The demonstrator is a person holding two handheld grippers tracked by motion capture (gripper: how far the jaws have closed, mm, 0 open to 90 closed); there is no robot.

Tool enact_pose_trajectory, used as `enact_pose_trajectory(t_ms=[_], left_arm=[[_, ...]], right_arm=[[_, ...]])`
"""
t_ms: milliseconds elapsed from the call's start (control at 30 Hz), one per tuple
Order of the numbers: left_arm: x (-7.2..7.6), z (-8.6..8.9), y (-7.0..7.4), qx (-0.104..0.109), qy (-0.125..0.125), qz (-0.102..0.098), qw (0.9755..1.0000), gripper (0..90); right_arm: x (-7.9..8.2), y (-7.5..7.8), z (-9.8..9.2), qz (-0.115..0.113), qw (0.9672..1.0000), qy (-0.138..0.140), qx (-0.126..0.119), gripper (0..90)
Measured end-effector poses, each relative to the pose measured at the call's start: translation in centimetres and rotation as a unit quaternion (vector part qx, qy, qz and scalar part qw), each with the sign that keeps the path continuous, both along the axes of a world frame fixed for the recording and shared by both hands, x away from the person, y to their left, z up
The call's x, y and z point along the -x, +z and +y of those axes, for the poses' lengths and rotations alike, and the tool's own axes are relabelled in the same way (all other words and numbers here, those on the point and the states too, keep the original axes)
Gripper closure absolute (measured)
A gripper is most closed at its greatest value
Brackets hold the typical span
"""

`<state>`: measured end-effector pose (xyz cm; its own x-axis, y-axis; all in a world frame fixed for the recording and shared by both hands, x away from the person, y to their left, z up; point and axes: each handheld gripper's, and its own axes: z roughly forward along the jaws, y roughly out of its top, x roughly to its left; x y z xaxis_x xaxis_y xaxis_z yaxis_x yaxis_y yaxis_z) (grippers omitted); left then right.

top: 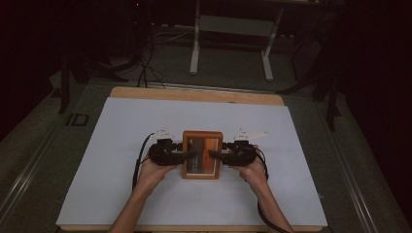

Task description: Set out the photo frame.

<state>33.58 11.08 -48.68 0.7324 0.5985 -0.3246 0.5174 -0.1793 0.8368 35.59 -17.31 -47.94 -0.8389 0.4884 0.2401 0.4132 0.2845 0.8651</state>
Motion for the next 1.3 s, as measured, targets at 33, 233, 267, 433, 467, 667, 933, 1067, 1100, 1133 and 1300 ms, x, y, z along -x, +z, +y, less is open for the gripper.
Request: enact_pose_trajectory(t_ms=[33,233,267,433,467,667,933,1067,1100,1133,1300], left_arm=[[0.0,0.0,0.0,-0.001,0.000,0.000,1.0000,47.3],[0.3,0.6,0.3,0.000,0.005,-0.003,1.0000,46.9],[0.3,0.8,0.3,0.002,0.008,-0.003,1.0000,46.4],[0.6,1.9,0.8,0.011,0.026,-0.008,0.9996,44.7],[0.7,2.1,0.9,0.013,0.030,-0.009,0.9994,44.0],[1.3,3.5,1.8,0.017,0.043,-0.020,0.9987,42.5],[1.8,4.8,2.1,-0.005,0.075,-0.021,0.9970,42.3],[2.2,5.9,1.7,-0.042,0.109,-0.018,0.9930,41.9],[2.2,5.9,1.7,-0.042,0.109,-0.018,0.9930,41.8],[2.2,5.9,1.7,-0.042,0.109,-0.018,0.9930,41.8],[2.9,6.6,0.4,-0.057,0.114,-0.010,0.9918,41.1]], right_arm=[[0.1,0.0,0.1,0.000,1.0000,0.000,0.001,46.3],[0.4,0.2,0.1,-0.005,0.9999,-0.001,0.011,41.0],[0.4,0.2,0.1,-0.005,0.9999,-0.001,0.012,40.3],[0.9,0.7,-0.7,-0.010,0.9997,-0.005,0.019,38.3],[1.0,0.8,-0.9,-0.012,0.9997,-0.006,0.021,38.0],[1.6,1.5,-2.5,-0.024,0.9992,-0.018,0.027,37.5],[2.1,1.5,-5.0,-0.021,0.9978,-0.051,0.035,36.6],[2.4,0.5,-7.8,-0.011,0.9945,-0.093,0.048,35.9],[2.4,0.5,-7.8,-0.011,0.9945,-0.093,0.048,35.9],[2.5,0.3,-8.2,-0.008,0.9936,-0.101,0.049,35.9],[2.8,-1.5,-10.1,0.010,0.9891,-0.129,0.070,35.1]])
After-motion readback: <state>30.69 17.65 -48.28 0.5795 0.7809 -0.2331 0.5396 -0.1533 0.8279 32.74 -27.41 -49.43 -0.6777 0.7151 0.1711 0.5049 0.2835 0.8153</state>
